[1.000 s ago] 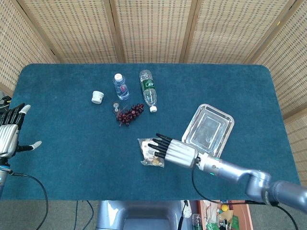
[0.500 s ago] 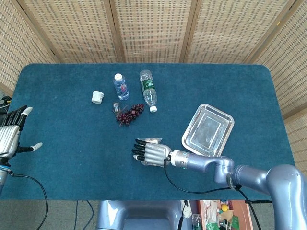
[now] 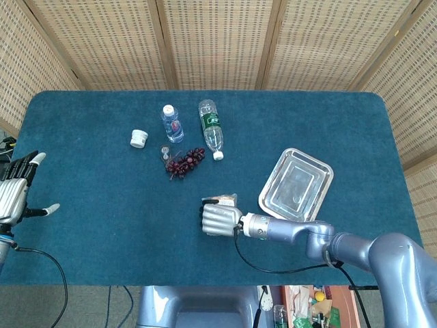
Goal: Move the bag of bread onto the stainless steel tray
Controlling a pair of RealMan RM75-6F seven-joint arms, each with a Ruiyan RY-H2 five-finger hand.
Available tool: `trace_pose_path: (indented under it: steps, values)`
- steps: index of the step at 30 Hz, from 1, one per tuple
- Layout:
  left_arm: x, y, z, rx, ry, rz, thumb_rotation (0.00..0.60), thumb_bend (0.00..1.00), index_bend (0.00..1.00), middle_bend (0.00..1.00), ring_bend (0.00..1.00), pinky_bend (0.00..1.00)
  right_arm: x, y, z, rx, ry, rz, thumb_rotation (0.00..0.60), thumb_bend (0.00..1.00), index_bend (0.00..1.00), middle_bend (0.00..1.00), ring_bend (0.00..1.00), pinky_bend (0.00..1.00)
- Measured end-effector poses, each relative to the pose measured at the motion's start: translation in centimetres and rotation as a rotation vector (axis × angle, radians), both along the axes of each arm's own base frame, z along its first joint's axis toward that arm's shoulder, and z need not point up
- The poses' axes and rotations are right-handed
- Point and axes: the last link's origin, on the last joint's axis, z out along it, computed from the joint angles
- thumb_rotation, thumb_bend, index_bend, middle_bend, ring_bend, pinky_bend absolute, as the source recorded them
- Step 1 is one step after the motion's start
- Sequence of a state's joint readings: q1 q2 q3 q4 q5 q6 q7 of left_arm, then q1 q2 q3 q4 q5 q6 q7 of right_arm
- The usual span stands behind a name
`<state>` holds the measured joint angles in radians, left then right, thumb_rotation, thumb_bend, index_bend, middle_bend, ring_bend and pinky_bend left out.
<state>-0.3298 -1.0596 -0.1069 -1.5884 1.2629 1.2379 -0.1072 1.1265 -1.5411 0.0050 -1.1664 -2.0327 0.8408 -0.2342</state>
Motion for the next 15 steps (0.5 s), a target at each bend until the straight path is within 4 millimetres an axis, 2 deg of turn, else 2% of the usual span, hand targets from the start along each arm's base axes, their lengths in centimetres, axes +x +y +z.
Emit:
trace_pose_path:
  steps: [5, 10, 12, 15]
  values:
    - [0.0, -0.1, -0.2, -0.007, 0.004, -0.002, 0.6, 0.0, 0.0, 0.0, 0.0, 0.0, -1.1, -2.4, 3.9, -0.099, -0.031, -0.041, 0.6, 0.16, 0.56, 0.58, 0.46, 0.53]
    - [-0.1, -0.2, -0.4, -0.018, 0.01, -0.002, 0.6, 0.0, 0.0, 0.0, 0.0, 0.0, -4.8, -5.1, 8.2, -0.236, -0.003, -0.144, 0.6, 0.16, 0.56, 0.58, 0.46, 0.53]
    - [0.0, -0.2, -0.5, -0.021, 0.011, -0.004, 0.6, 0.0, 0.0, 0.0, 0.0, 0.0, -7.0, -5.7, 9.3, -0.277, 0.023, -0.197, 0.6, 0.16, 0.56, 0.58, 0.46, 0.53]
    - [0.1, -0.2, -0.7, -0.023, 0.014, -0.008, 0.6, 0.0, 0.0, 0.0, 0.0, 0.0, -9.5, -5.7, 9.9, -0.3, 0.055, -0.25, 0.6, 0.16, 0.56, 0.57, 0.46, 0.53]
